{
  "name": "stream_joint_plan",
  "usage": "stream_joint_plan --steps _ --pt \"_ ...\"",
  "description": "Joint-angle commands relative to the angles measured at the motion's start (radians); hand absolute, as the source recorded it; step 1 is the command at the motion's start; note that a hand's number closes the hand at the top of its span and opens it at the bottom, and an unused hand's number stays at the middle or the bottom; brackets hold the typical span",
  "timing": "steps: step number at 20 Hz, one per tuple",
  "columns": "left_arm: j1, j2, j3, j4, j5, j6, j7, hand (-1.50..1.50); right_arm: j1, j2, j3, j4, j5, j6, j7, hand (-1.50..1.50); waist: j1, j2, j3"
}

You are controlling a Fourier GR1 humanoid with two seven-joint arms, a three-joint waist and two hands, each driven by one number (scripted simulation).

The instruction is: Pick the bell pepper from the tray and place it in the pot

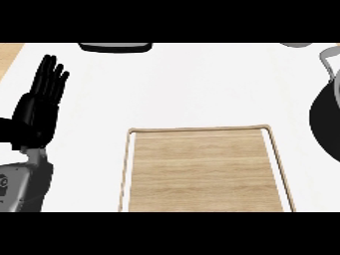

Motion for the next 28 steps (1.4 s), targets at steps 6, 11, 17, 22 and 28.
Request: stream_joint_plan --steps 6,11,17,22,28 --pt "-0.047 0.004 -0.003 0.004 -0.002 -0.003 0.028 0.0 -0.367 -0.014 0.088 0.648 0.127 0.059 -0.319 1.5 0.032 0.004 0.0" --pt "-0.108 0.012 0.032 0.082 0.007 -0.005 0.011 0.0 -0.529 0.046 0.216 0.816 0.29 0.033 -0.296 1.5 0.011 0.003 -0.002" --pt "-0.075 0.023 0.024 0.081 0.005 -0.031 0.0 0.0 -0.656 0.054 0.287 1.006 0.328 0.23 -0.311 -1.5 0.035 0.01 0.0" --pt "-0.059 -0.002 0.016 0.099 -0.011 -0.018 -0.039 0.0 -0.693 0.099 0.295 1.053 0.329 0.237 -0.459 -1.5 0.0 0.002 -0.001" --pt "-0.047 0.002 0.017 0.069 -0.011 -0.01 -0.015 0.0 -0.714 0.08 0.22 1.082 0.154 0.482 -0.429 -1.5 -0.006 -0.004 -0.001"
